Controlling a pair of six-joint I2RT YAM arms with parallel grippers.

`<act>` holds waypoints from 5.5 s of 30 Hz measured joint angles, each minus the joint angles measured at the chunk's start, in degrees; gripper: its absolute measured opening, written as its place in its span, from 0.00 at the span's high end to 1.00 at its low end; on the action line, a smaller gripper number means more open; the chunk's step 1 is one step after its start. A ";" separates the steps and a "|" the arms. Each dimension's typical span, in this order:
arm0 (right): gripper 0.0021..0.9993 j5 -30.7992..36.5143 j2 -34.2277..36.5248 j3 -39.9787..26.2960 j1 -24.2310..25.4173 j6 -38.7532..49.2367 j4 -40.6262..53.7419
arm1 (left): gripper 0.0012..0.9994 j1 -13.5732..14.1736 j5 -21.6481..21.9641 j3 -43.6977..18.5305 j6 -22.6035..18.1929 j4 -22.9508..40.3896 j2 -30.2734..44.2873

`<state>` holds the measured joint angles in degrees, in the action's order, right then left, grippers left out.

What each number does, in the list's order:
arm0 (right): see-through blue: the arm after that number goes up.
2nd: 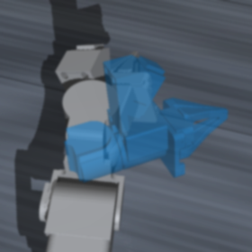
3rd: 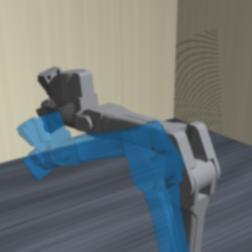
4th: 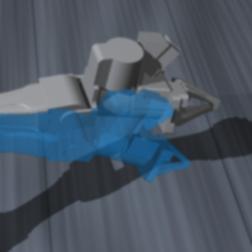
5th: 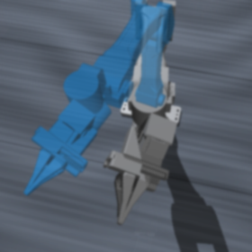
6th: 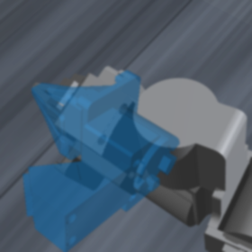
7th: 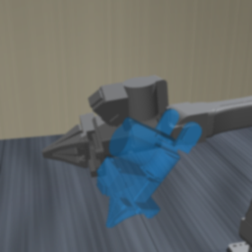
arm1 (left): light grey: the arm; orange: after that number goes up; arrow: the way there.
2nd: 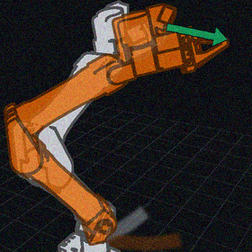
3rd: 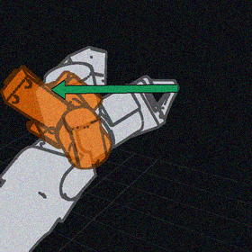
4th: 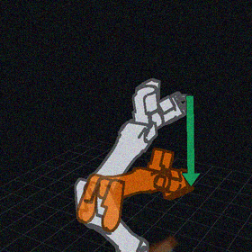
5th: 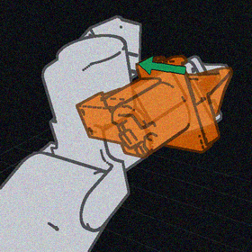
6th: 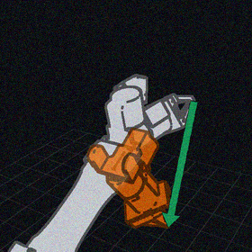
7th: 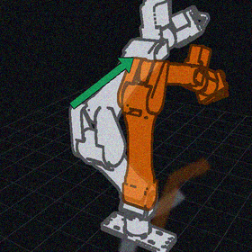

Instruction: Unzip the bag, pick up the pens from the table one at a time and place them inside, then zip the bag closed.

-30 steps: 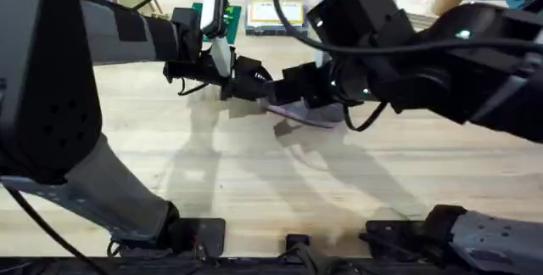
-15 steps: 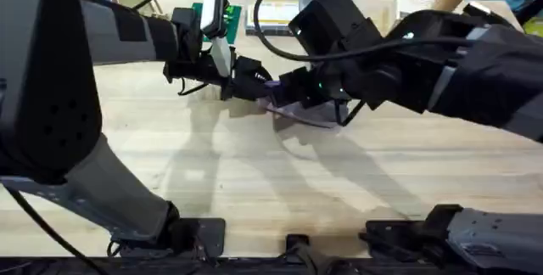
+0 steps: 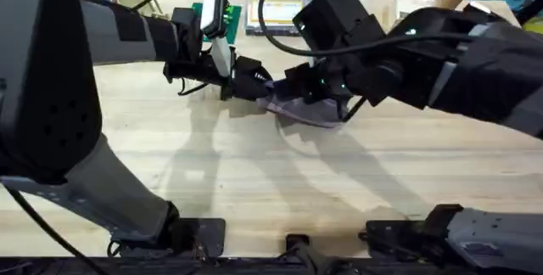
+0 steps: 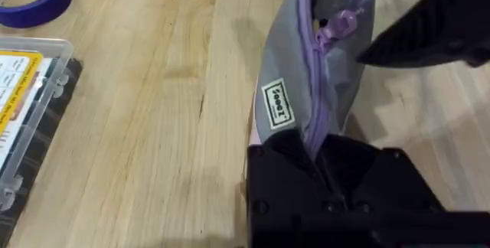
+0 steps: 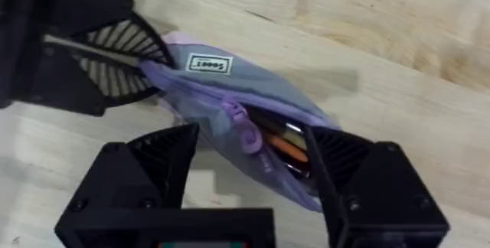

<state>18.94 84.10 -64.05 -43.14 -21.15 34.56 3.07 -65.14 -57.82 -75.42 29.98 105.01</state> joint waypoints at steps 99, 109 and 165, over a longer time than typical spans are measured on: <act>0.97 -9.77 -1.10 10.67 24.31 1.83 11.61 | 0.96 0.61 -1.05 -0.04 0.00 0.59 0.00; 0.72 -8.59 -2.08 9.93 24.49 0.93 15.29 | 0.96 0.52 -0.64 -0.04 0.02 0.39 0.00; 0.00 -5.22 -33.99 3.34 16.90 0.79 25.71 | 0.01 -0.13 8.96 -0.04 0.21 8.02 -9.03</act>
<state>13.72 50.11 -60.71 -26.24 -20.36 60.27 2.94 -56.18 -57.87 -75.21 38.00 95.99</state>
